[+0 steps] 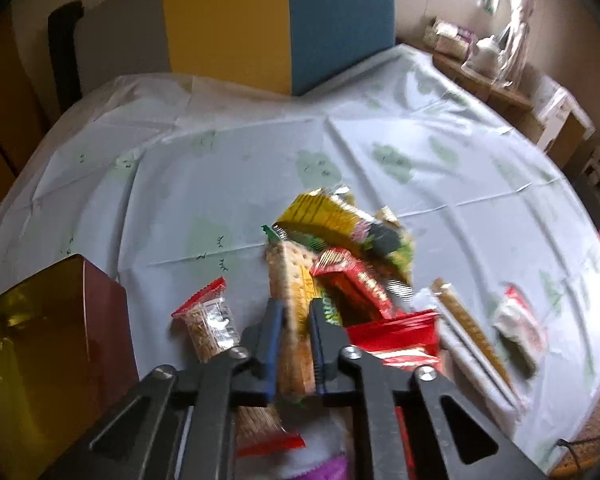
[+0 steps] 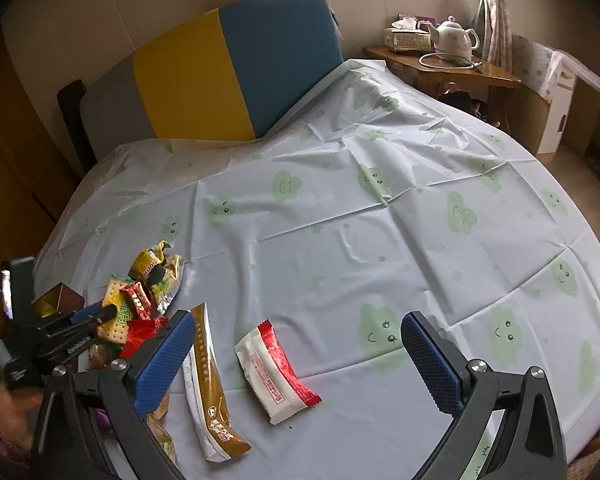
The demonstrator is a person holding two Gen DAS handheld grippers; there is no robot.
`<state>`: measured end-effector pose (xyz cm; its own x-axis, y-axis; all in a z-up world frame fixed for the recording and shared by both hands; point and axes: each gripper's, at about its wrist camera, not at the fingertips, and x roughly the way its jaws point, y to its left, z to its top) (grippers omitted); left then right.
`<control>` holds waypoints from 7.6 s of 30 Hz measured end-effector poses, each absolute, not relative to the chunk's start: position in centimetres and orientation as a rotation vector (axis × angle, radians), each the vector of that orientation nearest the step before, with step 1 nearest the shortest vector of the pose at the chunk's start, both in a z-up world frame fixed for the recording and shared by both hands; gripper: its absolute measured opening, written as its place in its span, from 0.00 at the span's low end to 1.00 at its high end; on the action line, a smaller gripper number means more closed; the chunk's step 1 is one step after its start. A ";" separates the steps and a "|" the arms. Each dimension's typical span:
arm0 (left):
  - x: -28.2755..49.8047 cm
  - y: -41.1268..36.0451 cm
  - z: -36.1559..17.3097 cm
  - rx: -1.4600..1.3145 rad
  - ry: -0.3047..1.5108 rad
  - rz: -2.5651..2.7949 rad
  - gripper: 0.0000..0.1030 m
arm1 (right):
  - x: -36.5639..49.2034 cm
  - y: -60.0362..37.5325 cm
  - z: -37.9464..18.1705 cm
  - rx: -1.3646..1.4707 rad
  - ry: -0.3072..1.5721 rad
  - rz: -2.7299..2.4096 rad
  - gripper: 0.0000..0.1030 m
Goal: Organize snacks
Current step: 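Reach the left gripper into the snack pile and grasp the cracker pack, then drop the cracker pack into the tray with left gripper while right grasps the wafer, then carry the red-white wafer into the gold tray and release it with the right gripper, then grasp the cereal bar with red-ended wrapper using the left gripper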
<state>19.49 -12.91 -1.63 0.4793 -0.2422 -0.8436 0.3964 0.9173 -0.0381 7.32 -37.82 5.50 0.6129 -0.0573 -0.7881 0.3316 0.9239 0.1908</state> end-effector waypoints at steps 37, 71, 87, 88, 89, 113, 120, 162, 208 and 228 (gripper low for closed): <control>20.8 -15.7 -5.3 0.309 1.099 -0.386 0.57 | 7.1 -37.3 5.2 0.333 0.930 -0.187 1.00; 12.6 3.8 3.7 -0.186 0.891 -0.315 0.46 | 11.0 -32.2 -4.4 0.017 1.312 -0.125 0.57; 21.9 4.7 -3.2 -0.294 1.110 -0.155 0.47 | 11.0 -30.3 -4.7 -0.062 1.296 -0.104 0.52; 21.8 4.6 -3.2 -0.293 1.103 -0.152 0.48 | 11.0 -30.3 -4.7 -0.059 1.297 -0.102 0.52; 21.6 4.6 -3.1 -0.280 1.088 -0.142 0.49 | 10.9 -30.3 -4.6 -0.058 1.297 -0.101 0.52; 8.0 8.2 1.7 -0.186 0.873 -0.091 0.58 | 10.2 -32.7 -1.2 0.062 1.178 -0.150 0.35; 6.2 10.6 2.1 -0.192 0.842 -0.015 0.58 | 8.8 -30.2 1.5 0.082 1.118 -0.074 0.35; 4.2 13.5 3.0 -0.280 0.782 -0.053 0.58 | 7.0 -8.2 6.2 -0.012 0.975 0.195 0.59; 21.0 -10.6 -4.7 0.295 1.167 -0.288 0.34 | 9.0 -33.2 4.2 0.219 0.988 -0.115 0.81; 9.8 -9.9 0.7 0.133 0.943 -0.507 0.30 | 9.3 -32.7 2.4 0.162 1.071 -0.129 0.81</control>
<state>9.77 -9.92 0.71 0.4805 -0.3569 -0.8011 0.4710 0.8755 -0.1076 9.32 -32.69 2.41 0.4732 -0.0259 -0.8806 0.1833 0.9806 0.0697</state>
